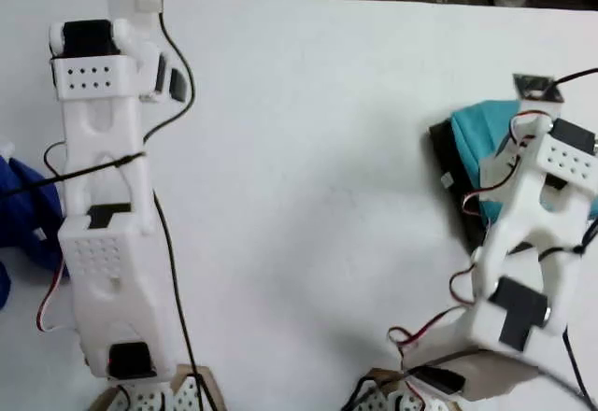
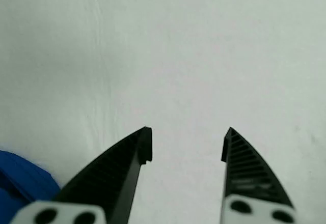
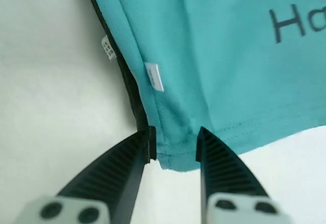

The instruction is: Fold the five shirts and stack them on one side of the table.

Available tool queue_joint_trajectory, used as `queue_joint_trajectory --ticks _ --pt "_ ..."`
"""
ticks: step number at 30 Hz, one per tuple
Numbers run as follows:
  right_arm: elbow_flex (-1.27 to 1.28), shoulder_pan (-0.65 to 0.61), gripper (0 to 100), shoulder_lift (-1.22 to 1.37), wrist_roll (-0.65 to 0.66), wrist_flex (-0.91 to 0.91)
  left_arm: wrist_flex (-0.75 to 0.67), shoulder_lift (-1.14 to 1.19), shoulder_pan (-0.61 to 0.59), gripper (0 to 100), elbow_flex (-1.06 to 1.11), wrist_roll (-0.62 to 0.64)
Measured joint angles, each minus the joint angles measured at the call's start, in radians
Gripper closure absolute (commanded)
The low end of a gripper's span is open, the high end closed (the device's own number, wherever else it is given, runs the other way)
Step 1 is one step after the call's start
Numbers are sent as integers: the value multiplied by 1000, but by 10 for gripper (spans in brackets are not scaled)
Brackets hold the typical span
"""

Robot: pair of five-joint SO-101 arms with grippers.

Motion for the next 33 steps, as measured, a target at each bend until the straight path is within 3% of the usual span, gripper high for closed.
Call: queue_joint_trajectory --ticks 5,10,15,19,22,26,33 --pt "106 0 857 -241 0 0 0 -32 -55 755 12 0" --pt "334 -8 857 -569 48 -57 0 -133 -195 755 112 0" --pt "724 -178 857 -887 230 -227 0 -226 -405 755 293 -71" --pt "1045 -299 858 -1119 262 -358 0 -264 -551 755 374 -160" --pt "1267 -371 858 -1278 232 -462 0 -267 -614 755 376 -199" --pt "1496 -413 858 -1462 95 -526 -26 -267 -667 753 390 -210" --pt "1597 -407 860 -1709 21 -493 -212 -267 -806 752 416 -292"
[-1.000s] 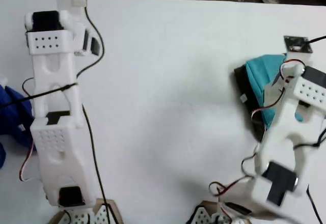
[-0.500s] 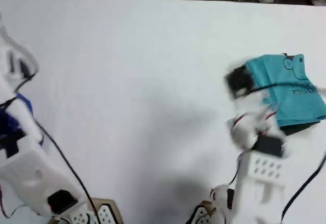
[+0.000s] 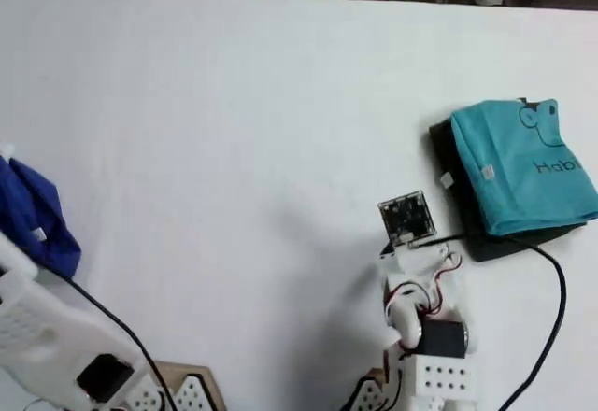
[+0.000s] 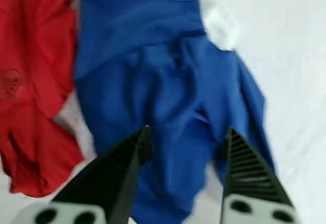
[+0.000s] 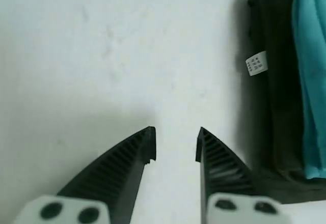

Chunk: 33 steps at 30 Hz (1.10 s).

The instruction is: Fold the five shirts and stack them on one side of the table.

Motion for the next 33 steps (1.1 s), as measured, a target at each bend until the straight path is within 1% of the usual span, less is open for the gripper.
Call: queue_joint_trajectory --ticks 4,11,12,13,15,16,18,19,22,24,28,33 --pt "3 -2 860 -61 0 43 -87 54 -37 752 46 -63" --pt "3 -2 860 -68 0 46 -92 218 -40 758 52 -72" --pt "3 -2 860 -68 0 46 -89 229 -40 775 52 -72" --pt "3 -2 860 -68 0 46 -83 235 -40 814 52 -72" --pt "3 -2 860 -68 0 46 -52 235 -40 941 52 -72" --pt "3 -2 860 -68 0 46 -31 235 -34 989 52 -72" --pt "3 -2 860 -68 0 46 29 235 -5 959 49 -66" --pt "3 -2 860 -68 0 46 64 230 18 974 40 -49" --pt "3 -2 860 -68 0 46 172 190 112 974 -3 38" --pt "3 -2 860 -68 0 46 196 129 198 975 -6 91" --pt "3 6 860 -68 0 46 209 -26 413 975 -6 140" --pt "3 6 860 -68 0 46 210 -230 736 975 32 147"
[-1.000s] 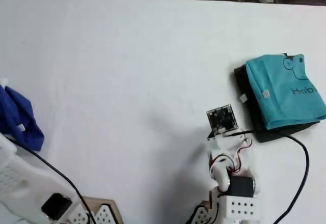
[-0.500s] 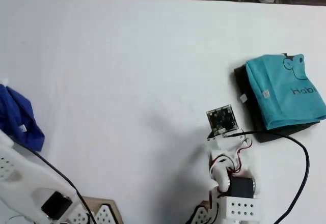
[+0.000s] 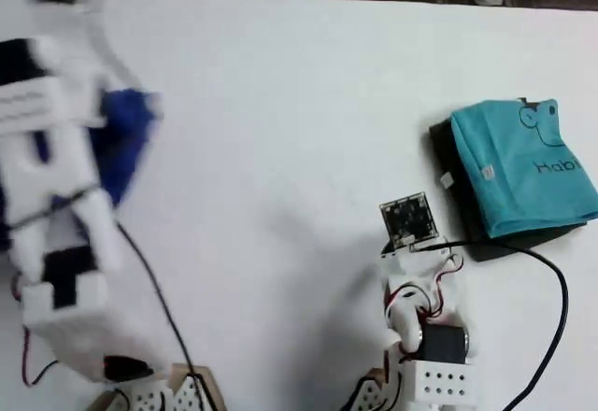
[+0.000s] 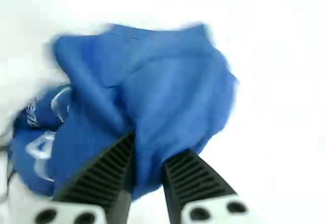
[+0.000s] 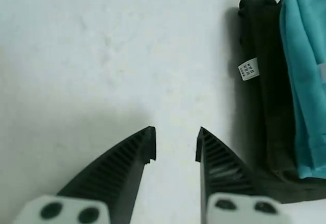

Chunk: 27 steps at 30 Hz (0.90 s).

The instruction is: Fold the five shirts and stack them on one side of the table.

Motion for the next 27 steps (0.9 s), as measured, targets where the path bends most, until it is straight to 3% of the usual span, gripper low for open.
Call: queue_joint_trajectory --ticks 4,7,11,14,20,27 --pt "0 0 860 -3 0 0 0 -127 232 965 107 0" --pt "0 0 860 -3 0 0 2 -160 351 905 219 0" --pt "0 0 860 -3 0 0 2 -160 434 755 361 0" --pt "0 0 860 -3 0 0 2 -160 431 734 384 0" --pt "0 0 860 -3 0 0 2 -232 261 740 295 0" --pt "-6 -2 858 -3 0 11 -2 -262 -172 740 201 -12"
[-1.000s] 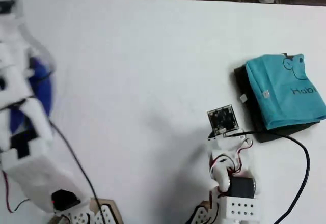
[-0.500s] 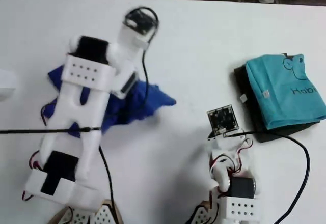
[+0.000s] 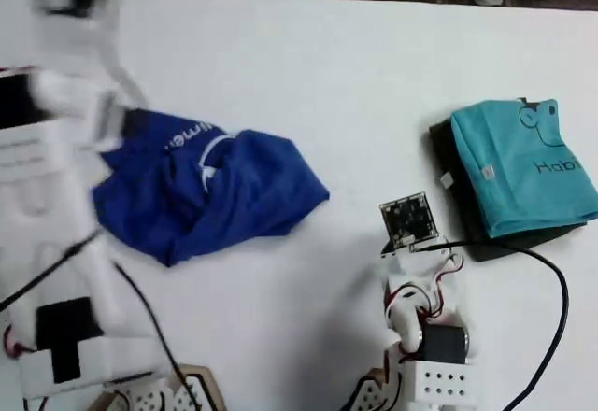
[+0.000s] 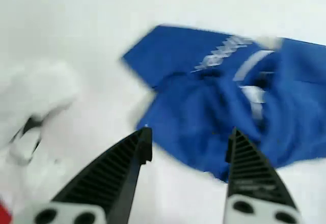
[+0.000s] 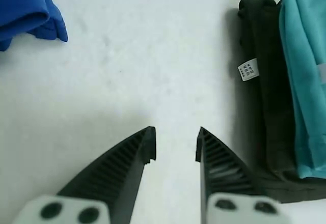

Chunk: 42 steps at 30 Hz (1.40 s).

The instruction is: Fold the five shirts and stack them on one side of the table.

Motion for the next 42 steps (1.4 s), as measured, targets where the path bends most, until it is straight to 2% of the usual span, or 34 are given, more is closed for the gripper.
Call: queue_joint_trajectory --ticks 5,9,14,17,22,26,29,36,42 --pt "-117 -32 858 0 0 69 -87 51 -330 740 91 -87" --pt "-272 -106 858 126 20 75 -166 103 -480 740 212 -141" --pt "-526 -155 858 476 20 40 -232 114 -543 740 331 -172" --pt "-715 -227 858 756 20 60 -258 114 -566 740 358 -175" --pt "-1030 -488 858 1172 20 175 -288 117 -624 740 359 -175" --pt "-1235 -717 858 1407 20 204 -341 117 -726 740 359 -175" --pt "-1347 -830 858 1567 20 204 -385 117 -819 740 365 -176" --pt "-1582 -950 858 1903 20 207 -508 121 -1008 740 365 -180" --pt "-1740 -1023 858 2119 20 207 -525 121 -1082 740 365 -180"
